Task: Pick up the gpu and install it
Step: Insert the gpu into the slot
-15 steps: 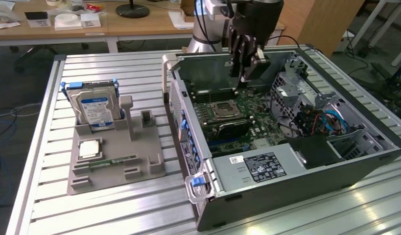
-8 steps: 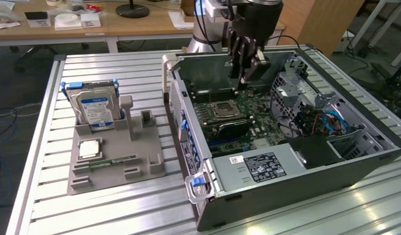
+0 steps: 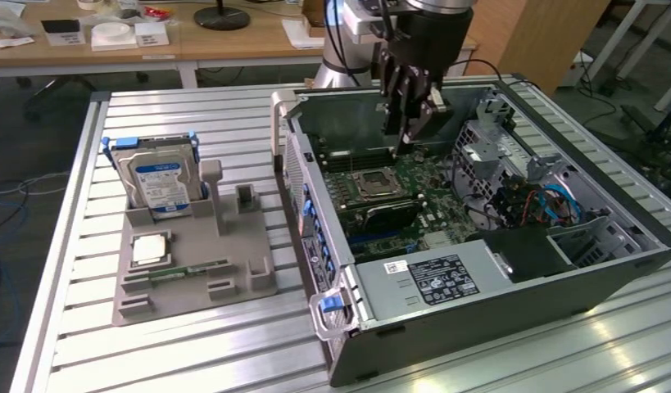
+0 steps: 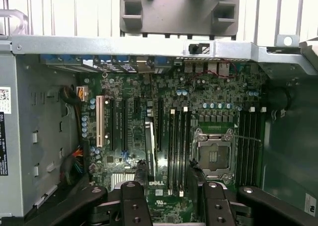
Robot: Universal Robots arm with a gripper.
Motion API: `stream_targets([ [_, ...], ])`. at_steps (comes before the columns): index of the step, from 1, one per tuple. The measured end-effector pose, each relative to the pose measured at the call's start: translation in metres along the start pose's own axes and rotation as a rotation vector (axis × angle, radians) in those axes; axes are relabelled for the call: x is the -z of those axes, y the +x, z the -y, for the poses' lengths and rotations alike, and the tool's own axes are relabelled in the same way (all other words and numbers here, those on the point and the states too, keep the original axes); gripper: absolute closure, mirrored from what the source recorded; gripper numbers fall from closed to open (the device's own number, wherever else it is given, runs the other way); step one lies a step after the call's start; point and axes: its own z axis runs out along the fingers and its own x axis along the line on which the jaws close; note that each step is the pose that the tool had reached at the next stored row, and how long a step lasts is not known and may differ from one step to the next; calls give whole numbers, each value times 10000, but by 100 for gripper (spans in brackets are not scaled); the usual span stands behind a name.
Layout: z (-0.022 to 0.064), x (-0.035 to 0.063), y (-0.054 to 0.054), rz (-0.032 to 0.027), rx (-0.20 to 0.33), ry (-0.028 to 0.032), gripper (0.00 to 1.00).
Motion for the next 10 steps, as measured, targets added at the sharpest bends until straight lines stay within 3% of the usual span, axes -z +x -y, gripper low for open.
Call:
stream_targets([
  [10, -8, -70, 42, -1, 44, -2, 54],
])
